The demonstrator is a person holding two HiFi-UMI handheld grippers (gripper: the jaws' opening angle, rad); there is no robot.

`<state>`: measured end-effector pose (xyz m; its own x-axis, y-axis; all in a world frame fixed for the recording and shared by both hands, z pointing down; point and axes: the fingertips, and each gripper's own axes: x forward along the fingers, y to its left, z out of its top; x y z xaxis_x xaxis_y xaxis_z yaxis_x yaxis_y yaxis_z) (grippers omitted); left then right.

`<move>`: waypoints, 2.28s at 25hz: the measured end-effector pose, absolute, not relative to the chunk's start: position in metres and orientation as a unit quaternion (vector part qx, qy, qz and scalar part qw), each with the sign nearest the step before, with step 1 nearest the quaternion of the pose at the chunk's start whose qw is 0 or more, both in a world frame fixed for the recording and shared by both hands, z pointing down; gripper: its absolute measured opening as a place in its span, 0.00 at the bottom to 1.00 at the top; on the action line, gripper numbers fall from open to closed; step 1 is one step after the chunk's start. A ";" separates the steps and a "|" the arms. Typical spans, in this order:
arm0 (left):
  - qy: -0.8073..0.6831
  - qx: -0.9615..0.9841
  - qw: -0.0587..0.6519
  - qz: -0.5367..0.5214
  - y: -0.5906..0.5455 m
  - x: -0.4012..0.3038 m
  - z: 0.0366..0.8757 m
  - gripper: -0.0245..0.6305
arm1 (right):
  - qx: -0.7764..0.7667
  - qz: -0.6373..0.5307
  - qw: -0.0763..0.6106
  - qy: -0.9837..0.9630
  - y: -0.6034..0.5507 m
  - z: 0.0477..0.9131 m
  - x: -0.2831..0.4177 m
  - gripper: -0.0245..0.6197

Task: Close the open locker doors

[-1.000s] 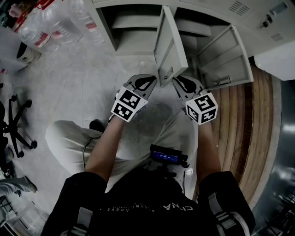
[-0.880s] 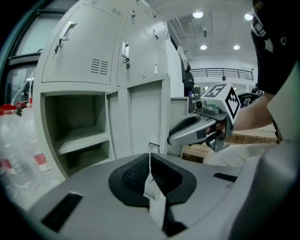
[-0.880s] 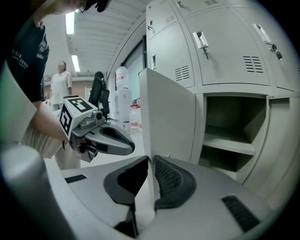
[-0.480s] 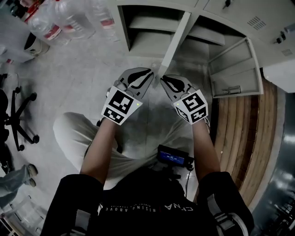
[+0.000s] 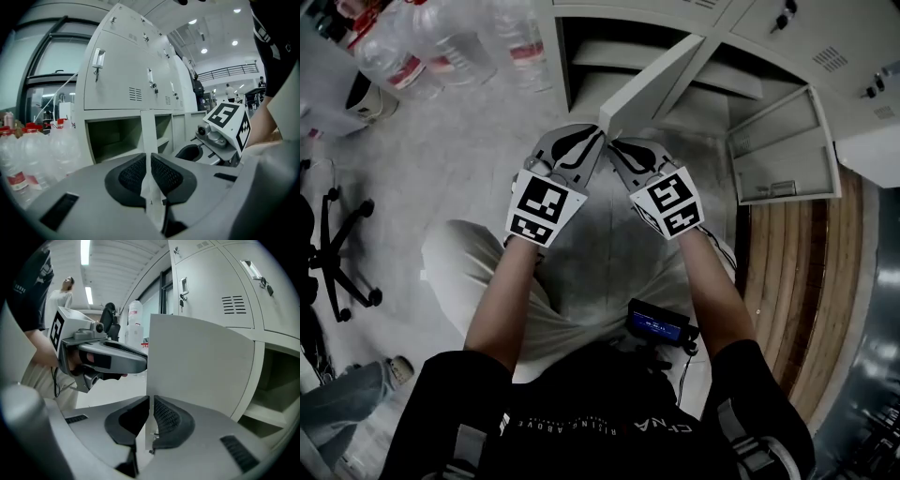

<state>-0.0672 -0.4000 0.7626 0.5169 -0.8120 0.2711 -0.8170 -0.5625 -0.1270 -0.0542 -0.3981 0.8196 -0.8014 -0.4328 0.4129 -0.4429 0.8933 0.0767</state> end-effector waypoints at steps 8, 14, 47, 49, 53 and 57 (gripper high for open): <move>-0.508 0.849 0.016 0.143 -0.439 -0.117 0.763 0.07 | 0.249 -0.018 0.206 -0.946 -0.434 0.793 -0.081 0.12; -0.519 0.844 0.052 0.122 -0.477 -0.151 0.766 0.07 | 0.260 -0.051 0.209 -0.941 -0.473 0.771 -0.104 0.11; -0.536 0.826 0.050 0.165 -0.563 -0.193 0.819 0.07 | 0.305 -0.073 0.243 -0.918 -0.585 0.762 -0.138 0.11; -0.537 0.823 0.055 0.179 -0.561 -0.188 0.835 0.07 | 0.303 -0.077 0.244 -0.918 -0.585 0.763 -0.140 0.11; -0.535 0.818 0.063 0.203 -0.559 -0.175 0.866 0.07 | 0.304 -0.079 0.242 -0.918 -0.585 0.765 -0.142 0.11; -0.540 0.807 0.071 0.229 -0.557 -0.166 0.897 0.08 | 0.309 -0.073 0.238 -0.918 -0.585 0.769 -0.141 0.11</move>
